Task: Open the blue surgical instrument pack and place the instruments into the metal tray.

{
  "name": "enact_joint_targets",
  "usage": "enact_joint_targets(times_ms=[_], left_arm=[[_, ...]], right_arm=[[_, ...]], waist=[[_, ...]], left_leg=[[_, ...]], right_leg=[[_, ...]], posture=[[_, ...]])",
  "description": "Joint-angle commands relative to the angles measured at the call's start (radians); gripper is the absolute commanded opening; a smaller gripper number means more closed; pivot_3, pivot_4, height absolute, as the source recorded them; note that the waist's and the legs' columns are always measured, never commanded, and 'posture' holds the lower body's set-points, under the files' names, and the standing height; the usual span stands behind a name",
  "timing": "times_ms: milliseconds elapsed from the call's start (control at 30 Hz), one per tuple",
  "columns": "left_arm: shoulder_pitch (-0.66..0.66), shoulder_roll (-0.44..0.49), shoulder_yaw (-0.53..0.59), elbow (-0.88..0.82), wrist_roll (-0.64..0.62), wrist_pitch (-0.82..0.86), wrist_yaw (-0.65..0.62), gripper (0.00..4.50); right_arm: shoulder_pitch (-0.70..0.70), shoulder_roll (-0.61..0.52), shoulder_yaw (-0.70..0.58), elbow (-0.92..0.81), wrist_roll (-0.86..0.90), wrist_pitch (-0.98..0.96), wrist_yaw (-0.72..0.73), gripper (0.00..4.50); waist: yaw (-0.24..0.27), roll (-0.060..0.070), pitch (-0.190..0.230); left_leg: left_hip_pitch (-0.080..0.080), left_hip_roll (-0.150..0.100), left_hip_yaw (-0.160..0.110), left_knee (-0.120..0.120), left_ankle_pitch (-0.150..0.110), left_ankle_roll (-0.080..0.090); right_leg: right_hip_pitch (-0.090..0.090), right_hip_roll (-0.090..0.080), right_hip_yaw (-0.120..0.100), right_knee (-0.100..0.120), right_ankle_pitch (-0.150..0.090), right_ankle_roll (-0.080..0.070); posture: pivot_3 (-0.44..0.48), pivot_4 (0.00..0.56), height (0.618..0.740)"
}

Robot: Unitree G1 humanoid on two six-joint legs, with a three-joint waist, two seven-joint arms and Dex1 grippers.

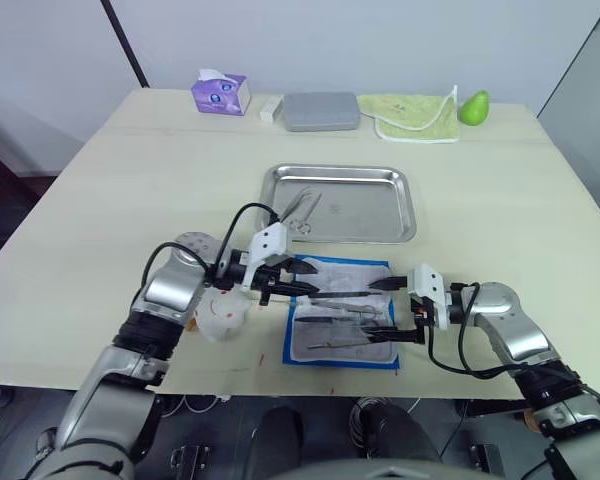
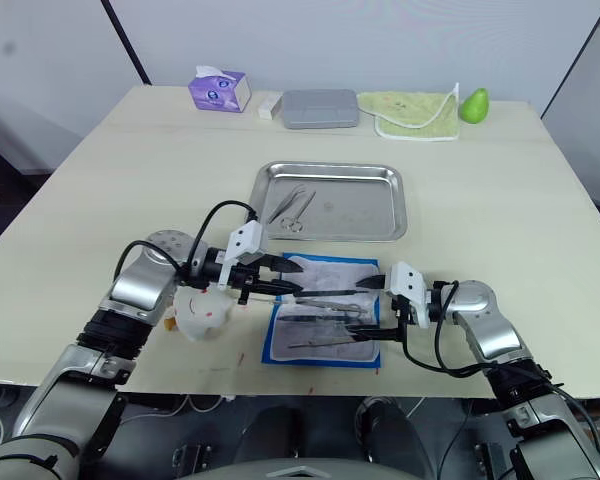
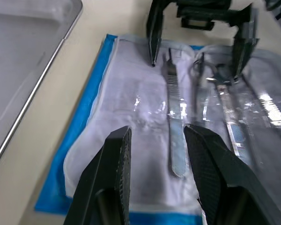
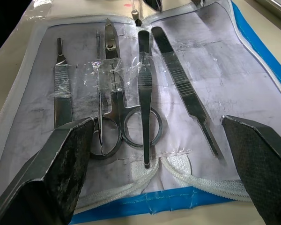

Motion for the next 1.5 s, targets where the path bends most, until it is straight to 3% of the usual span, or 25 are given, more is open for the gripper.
enact_joint_targets(times_ms=[33, 467, 800, 1300, 1433, 1500], left_arm=[[-0.021, -0.011, -0.006, 0.0, 0.022, -0.021, 0.009, 1.92], [-0.003, -0.036, -0.035, -0.026, 0.05, -0.007, -0.003, 1.92], [-0.003, -0.04, -0.068, 0.008, 0.136, -0.07, 0.044, 1.92], [0.024, -0.018, -0.095, 0.037, 0.161, -0.127, 0.015, 1.92], [0.016, -0.013, -0.115, 0.046, 0.167, -0.113, -0.012, 0.2], [0.011, -0.012, -0.118, 0.047, 0.169, -0.11, -0.014, 0.04]], right_arm=[[0.047, -0.011, 0.056, 0.073, -0.069, 0.059, -0.016, 4.5], [0.047, -0.01, 0.055, 0.069, -0.071, 0.062, -0.024, 4.5], [0.054, -0.013, 0.055, 0.055, -0.068, 0.07, -0.027, 4.5], [0.049, -0.013, 0.058, 0.05, -0.066, 0.083, -0.026, 4.5], [0.051, -0.014, 0.059, 0.045, -0.066, 0.086, -0.026, 4.5], [0.052, -0.014, 0.061, 0.041, -0.064, 0.088, -0.022, 4.5]], waist=[[0.0, 0.0, 0.0], [0.0, 0.0, 0.0], [0.0, 0.0, 0.0], [0.0, 0.0, -0.001], [0.001, 0.0, -0.001], [0.001, 0.001, -0.001]], left_leg=[[0.0, 0.0, 0.0, 0.0, 0.0, 0.0], [0.0, 0.0, 0.0, 0.0, 0.0, 0.0], [0.0, 0.0, 0.0, 0.0, 0.0, 0.0], [0.0, 0.0, 0.0, 0.0, 0.0, 0.0], [0.001, 0.0, 0.0, 0.0, 0.0, 0.0], [0.001, 0.0, 0.0, 0.0, 0.0, 0.0]], right_leg=[[0.0, 0.0, 0.0, 0.0, 0.0, 0.0], [0.0, 0.0, 0.0, 0.0, 0.0, 0.0], [0.0, 0.0, 0.0, 0.0, 0.0, 0.0], [0.0, 0.0, 0.0, 0.0, 0.0, 0.0], [0.0, 0.0, 0.0, 0.0, 0.0, 0.0], [0.0, 0.0, 0.0, 0.0, 0.0, 0.0]], posture=[[0.0, 0.15, 0.74], [0.0, 0.15, 0.74], [0.0, 0.15, 0.74], [0.0, 0.15, 0.74], [0.0, 0.15, 0.74], [0.0, 0.15, 0.74]])
